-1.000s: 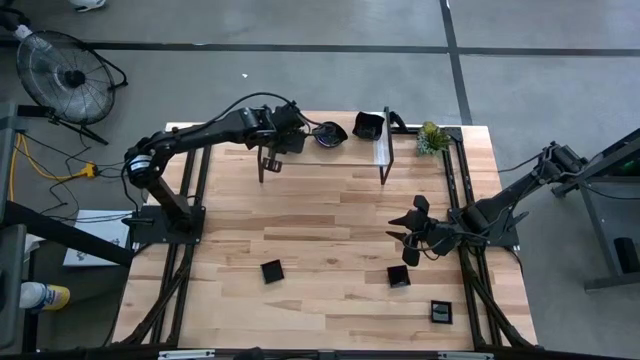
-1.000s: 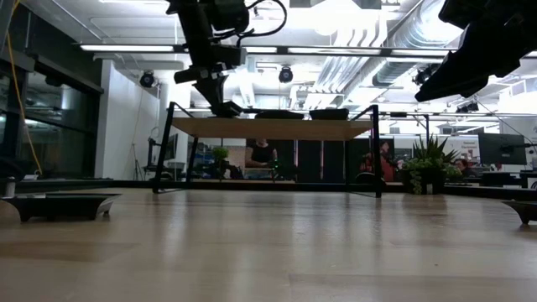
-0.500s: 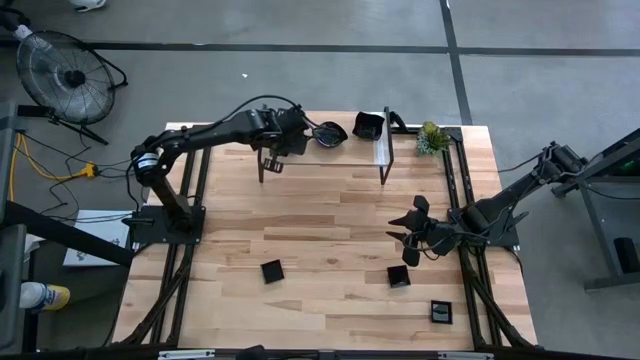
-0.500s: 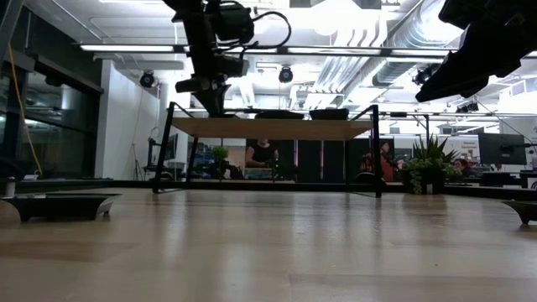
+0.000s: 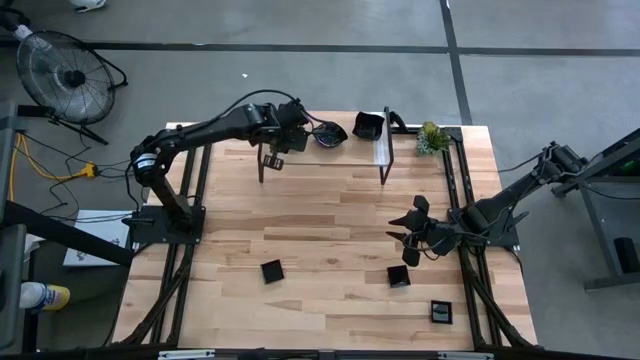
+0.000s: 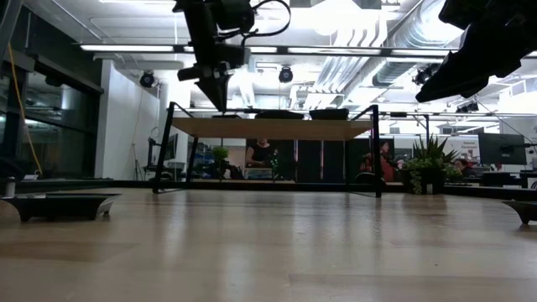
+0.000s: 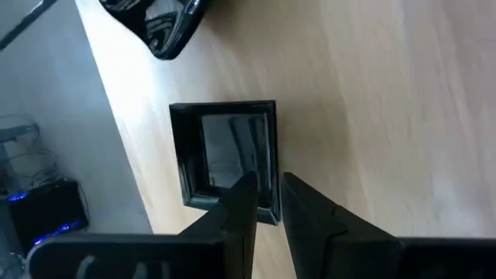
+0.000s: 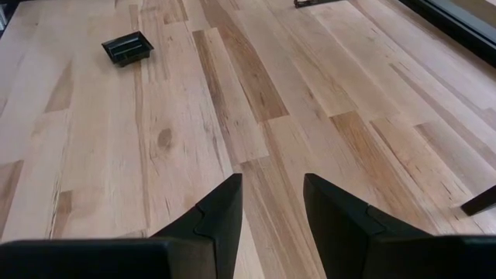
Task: Pick & Place Mini shaped plates
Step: Stack the square plate on top of the other square plates on the shelf
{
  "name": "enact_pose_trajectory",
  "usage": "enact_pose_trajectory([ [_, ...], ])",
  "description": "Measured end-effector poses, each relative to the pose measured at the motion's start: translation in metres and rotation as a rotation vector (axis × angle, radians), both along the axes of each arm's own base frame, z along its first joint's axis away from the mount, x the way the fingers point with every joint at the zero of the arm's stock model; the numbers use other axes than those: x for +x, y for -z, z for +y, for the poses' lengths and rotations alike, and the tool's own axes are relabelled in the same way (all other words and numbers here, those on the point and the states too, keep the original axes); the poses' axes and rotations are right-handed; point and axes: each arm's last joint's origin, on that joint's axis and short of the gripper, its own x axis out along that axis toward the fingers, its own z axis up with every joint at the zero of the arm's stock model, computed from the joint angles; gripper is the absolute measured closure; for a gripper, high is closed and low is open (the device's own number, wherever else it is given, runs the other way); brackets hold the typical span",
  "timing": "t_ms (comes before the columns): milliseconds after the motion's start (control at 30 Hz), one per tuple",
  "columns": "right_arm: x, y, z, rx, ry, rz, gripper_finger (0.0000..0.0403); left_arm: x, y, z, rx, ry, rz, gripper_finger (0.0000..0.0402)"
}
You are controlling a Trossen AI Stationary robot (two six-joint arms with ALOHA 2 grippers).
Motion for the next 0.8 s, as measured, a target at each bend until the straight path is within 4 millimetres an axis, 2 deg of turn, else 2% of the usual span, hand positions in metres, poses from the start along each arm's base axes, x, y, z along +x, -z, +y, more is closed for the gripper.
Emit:
enact_pose_trajectory([
  [233, 0.0, 0.0, 0.0, 0.002, -0.002, 0.001, 0.0269, -0.002, -0.01, -0.008, -0.018, 0.017, 0.011, 0.0345],
  [400, 0.0, 0.0, 0.0, 0.002, -0.002, 0.001, 0.0269, -0.001, -0.017, -0.027, -0.064, 0.022, 0.031, 0.0345],
  [600, 0.0, 0.0, 0.0, 0.002, -0.003, 0.003, 0.0269, -0.002, -0.013, -0.067, -0.215, 0.034, 0.097, 0.0328],
  [800, 0.0, 0.0, 0.0, -0.002, -0.005, 0.004, 0.0269, -0.002, -0.01, -0.13, -0.343, 0.019, 0.156, 0.0269],
])
